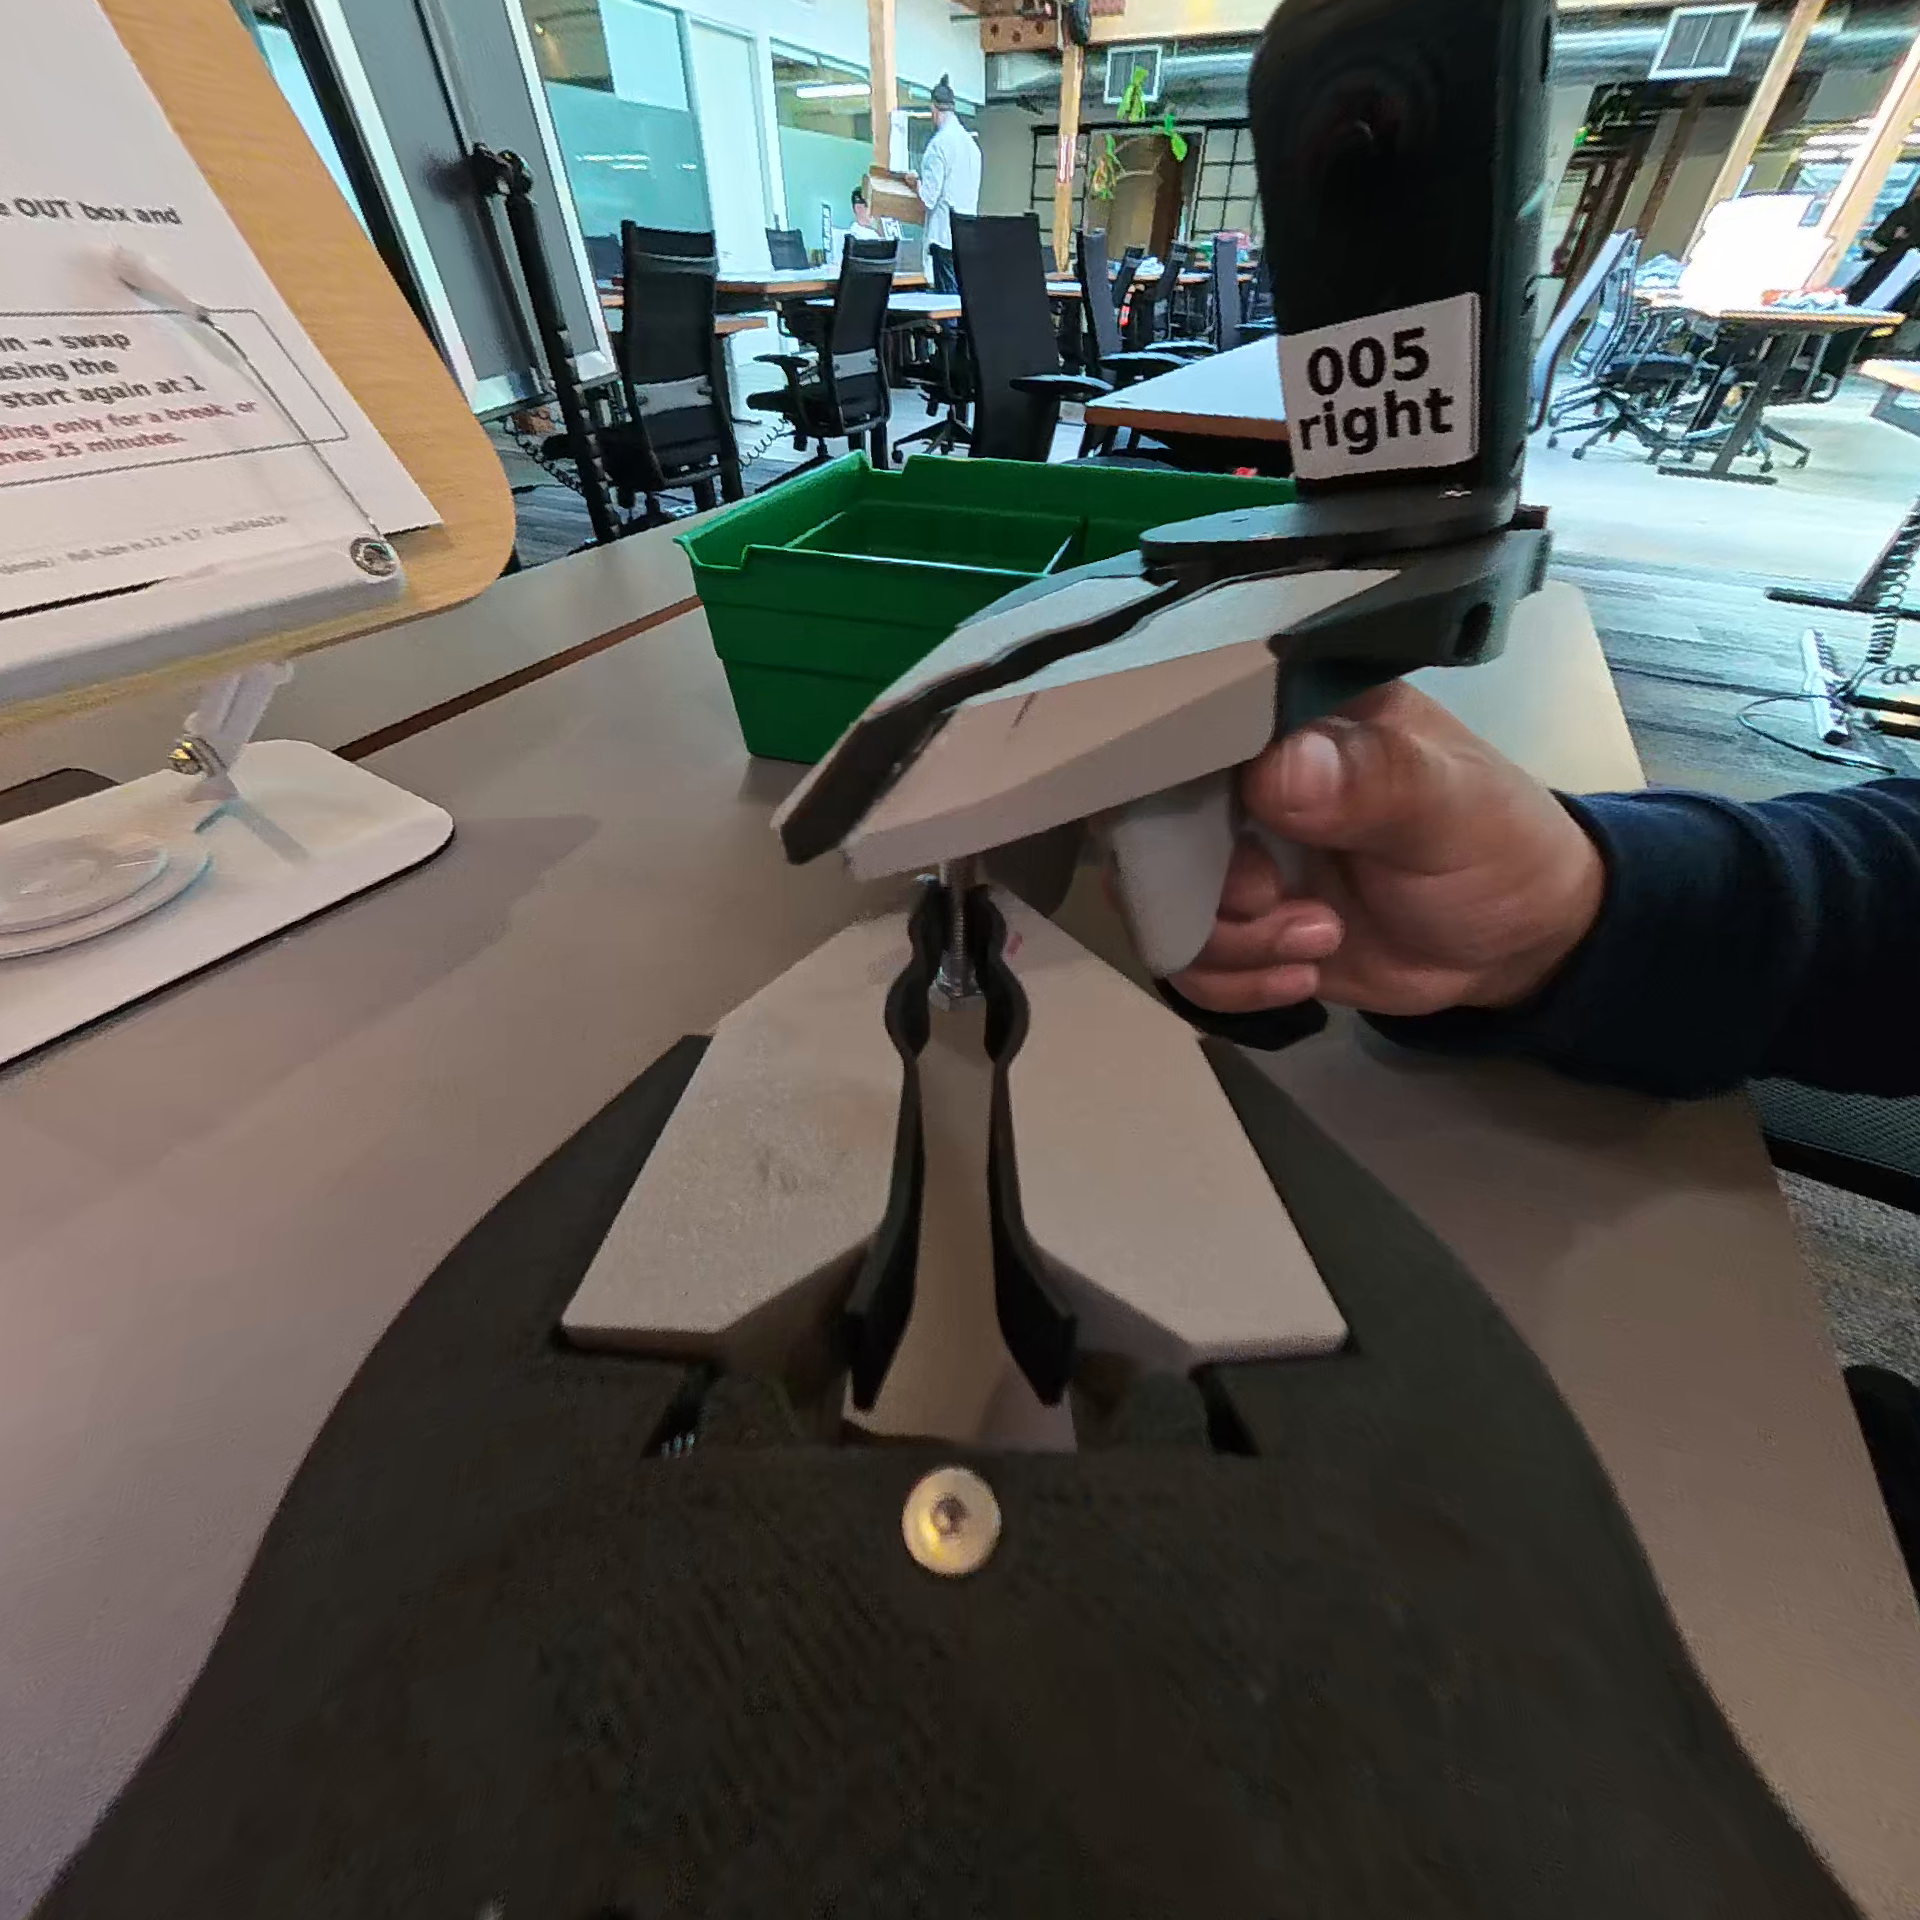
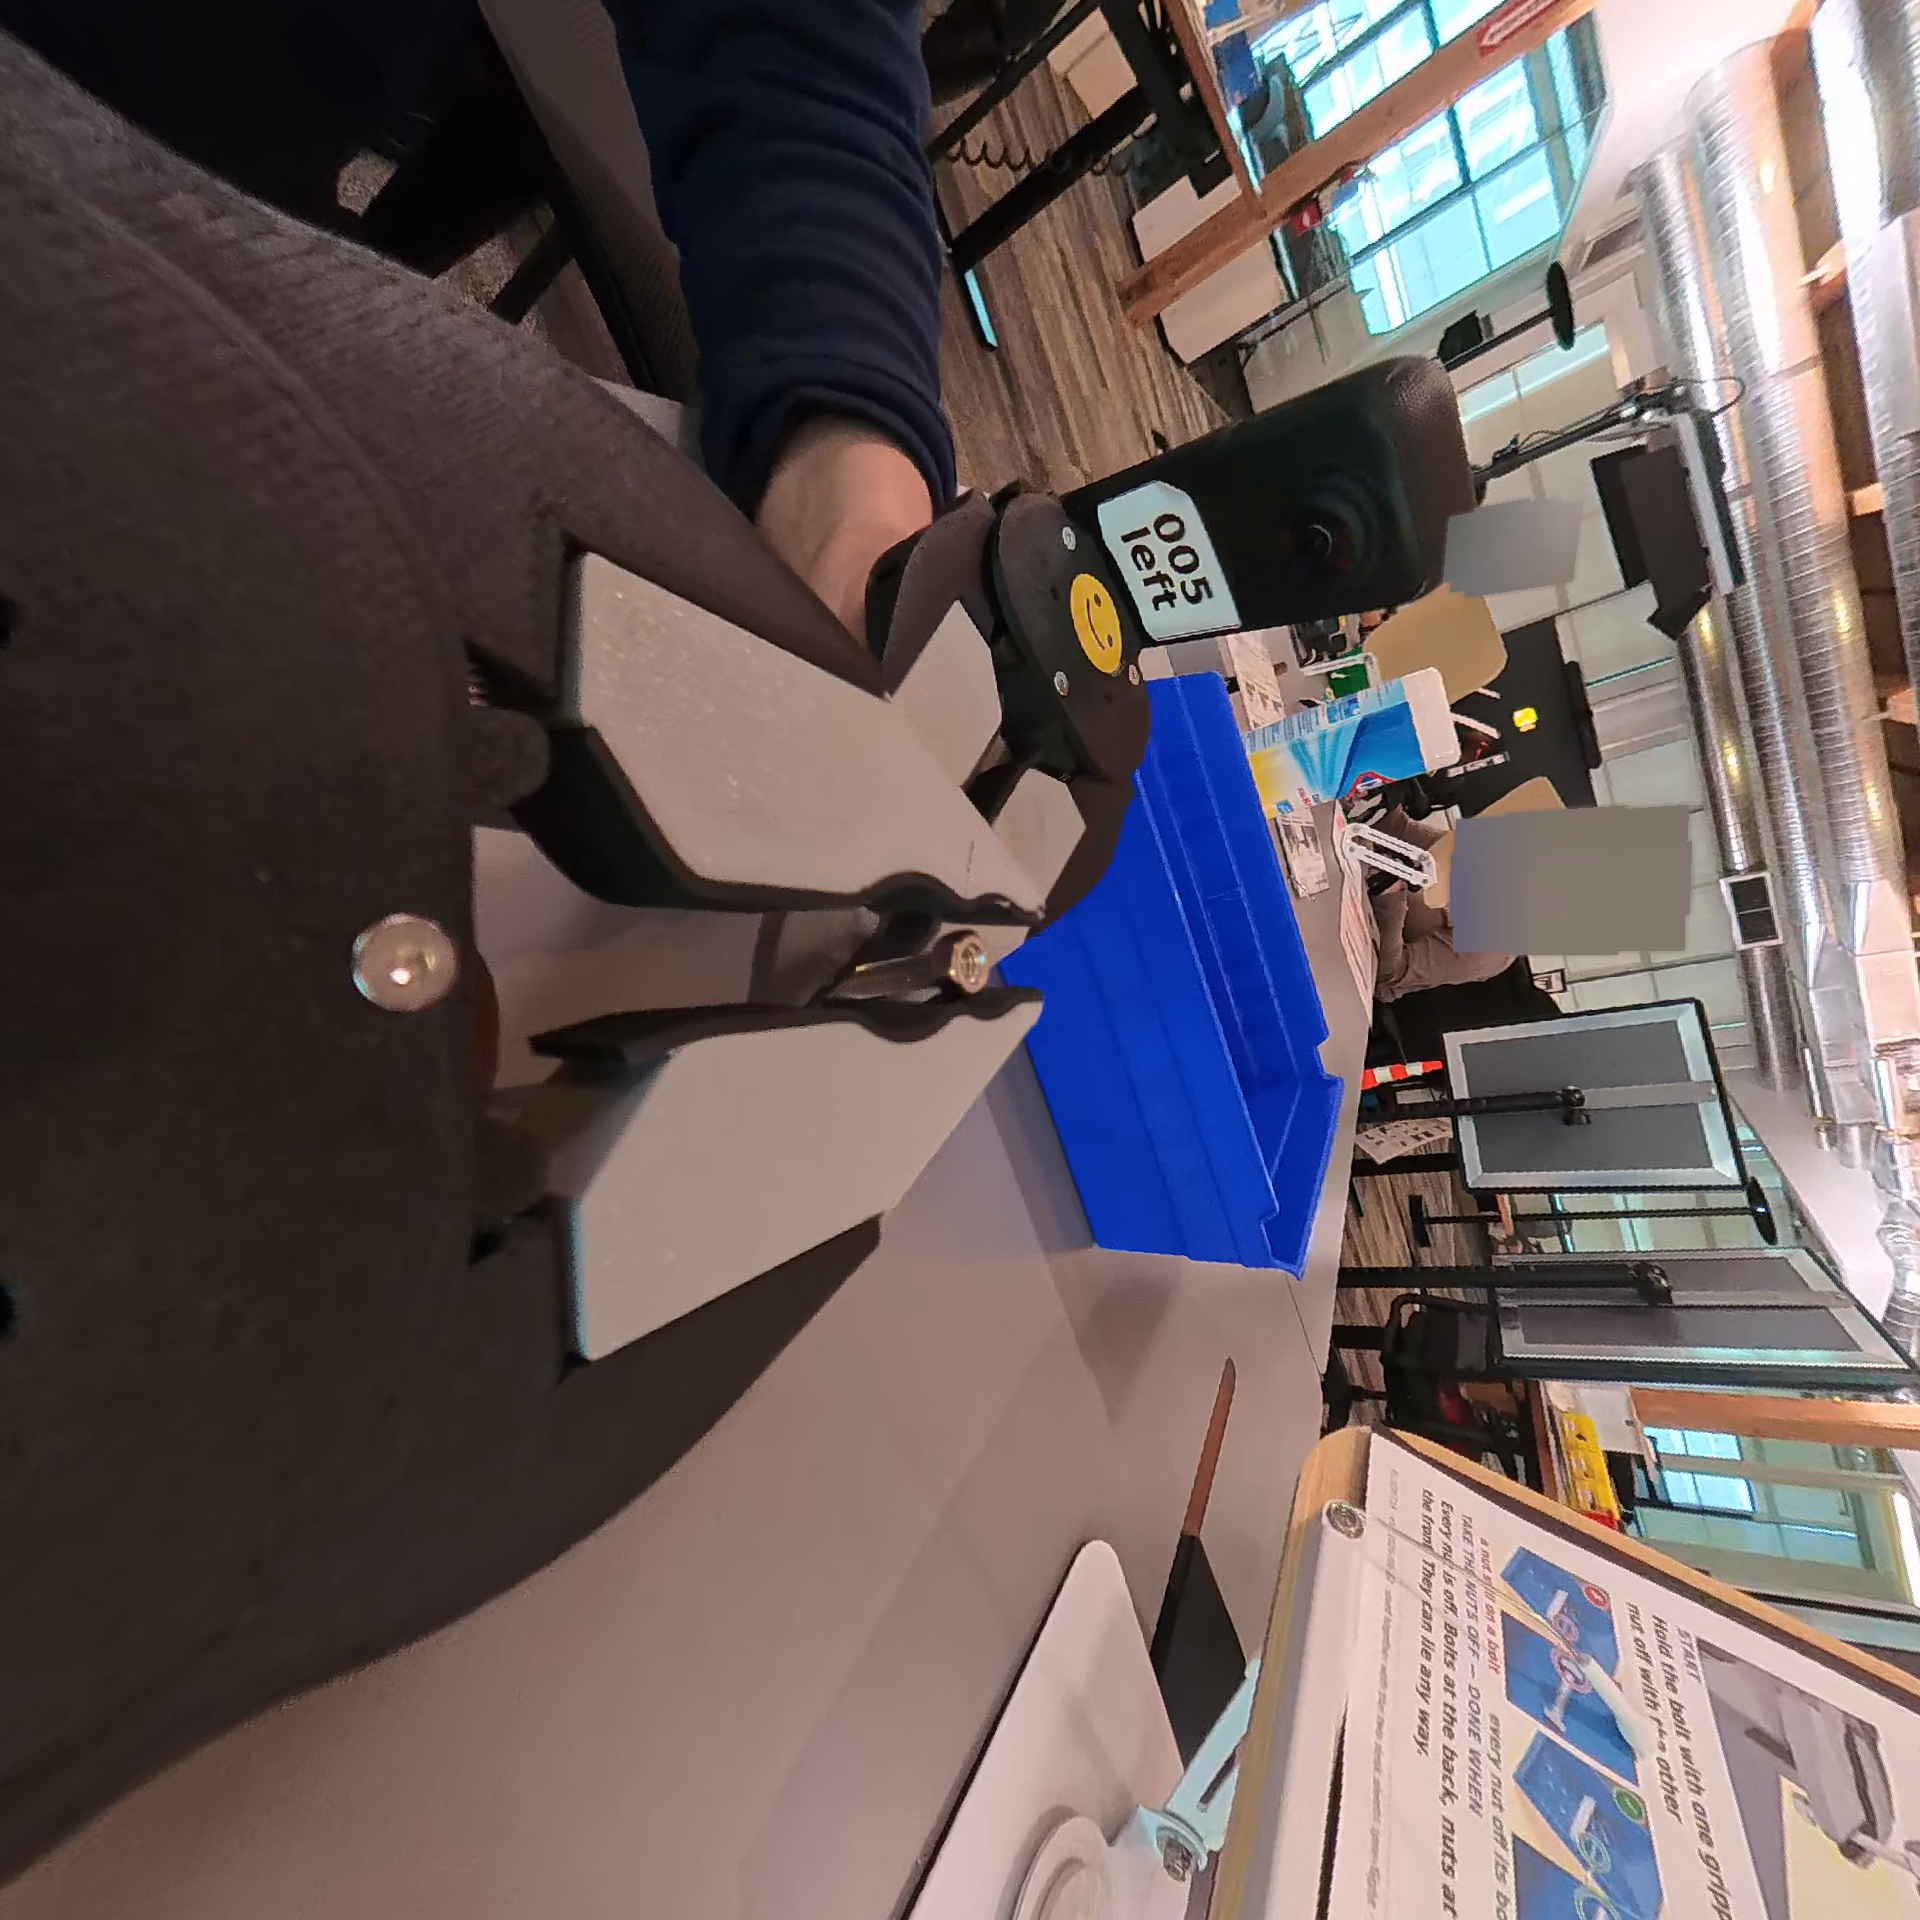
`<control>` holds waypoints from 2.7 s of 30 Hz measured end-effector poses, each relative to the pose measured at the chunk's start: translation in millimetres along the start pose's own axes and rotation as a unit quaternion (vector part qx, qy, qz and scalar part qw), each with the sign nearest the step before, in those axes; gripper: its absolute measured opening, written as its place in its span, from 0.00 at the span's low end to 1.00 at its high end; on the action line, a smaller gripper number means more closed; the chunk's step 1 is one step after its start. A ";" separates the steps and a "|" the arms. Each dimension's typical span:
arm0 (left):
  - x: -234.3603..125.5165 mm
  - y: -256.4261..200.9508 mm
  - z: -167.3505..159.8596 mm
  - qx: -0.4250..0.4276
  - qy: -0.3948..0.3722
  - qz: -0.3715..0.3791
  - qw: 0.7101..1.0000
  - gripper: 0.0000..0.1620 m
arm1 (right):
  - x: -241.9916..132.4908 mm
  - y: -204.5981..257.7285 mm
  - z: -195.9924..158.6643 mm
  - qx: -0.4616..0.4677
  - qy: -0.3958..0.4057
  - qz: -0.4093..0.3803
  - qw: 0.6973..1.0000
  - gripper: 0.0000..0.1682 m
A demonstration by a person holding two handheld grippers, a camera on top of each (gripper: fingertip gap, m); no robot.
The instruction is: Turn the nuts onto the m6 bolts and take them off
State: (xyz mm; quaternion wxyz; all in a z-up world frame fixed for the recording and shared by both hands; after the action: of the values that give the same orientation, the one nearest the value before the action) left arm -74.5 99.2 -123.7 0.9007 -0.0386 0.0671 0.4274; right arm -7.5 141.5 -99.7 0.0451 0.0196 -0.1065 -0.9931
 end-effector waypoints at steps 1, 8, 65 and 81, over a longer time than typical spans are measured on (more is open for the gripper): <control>0.5 -0.7 -0.3 0.001 0.000 -0.002 1.000 0.02 | 0.1 -0.2 -0.6 0.003 0.001 0.003 1.000 0.03; 2.2 -0.4 -3.4 -0.014 0.006 -0.016 1.000 0.02 | -7.9 -3.0 7.0 0.021 -0.024 0.011 0.999 0.03; 2.7 -3.7 1.3 0.011 -0.018 0.002 1.000 0.15 | -31.9 -5.6 5.6 -0.023 0.093 -0.126 0.987 0.01; -23.5 -6.7 8.9 0.019 -0.014 0.054 0.998 0.30 | -184.5 -134.8 86.9 -0.035 0.161 -0.401 0.901 0.20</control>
State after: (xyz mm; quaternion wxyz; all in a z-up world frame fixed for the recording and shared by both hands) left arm -83.2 78.1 -111.2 0.8778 -0.0118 0.0649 0.4744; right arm 160.4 308.2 -38.2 -0.3392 0.2192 -0.0460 -0.9137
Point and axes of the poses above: each gripper's, where its closed fingertips meet, x out along the fingers, z out of its top, y = z × x across the jaws, the point moved 7 cm from there along -x, back along the fingers, and after that the axes turned 1 degree about y, right-handed, at the moved point
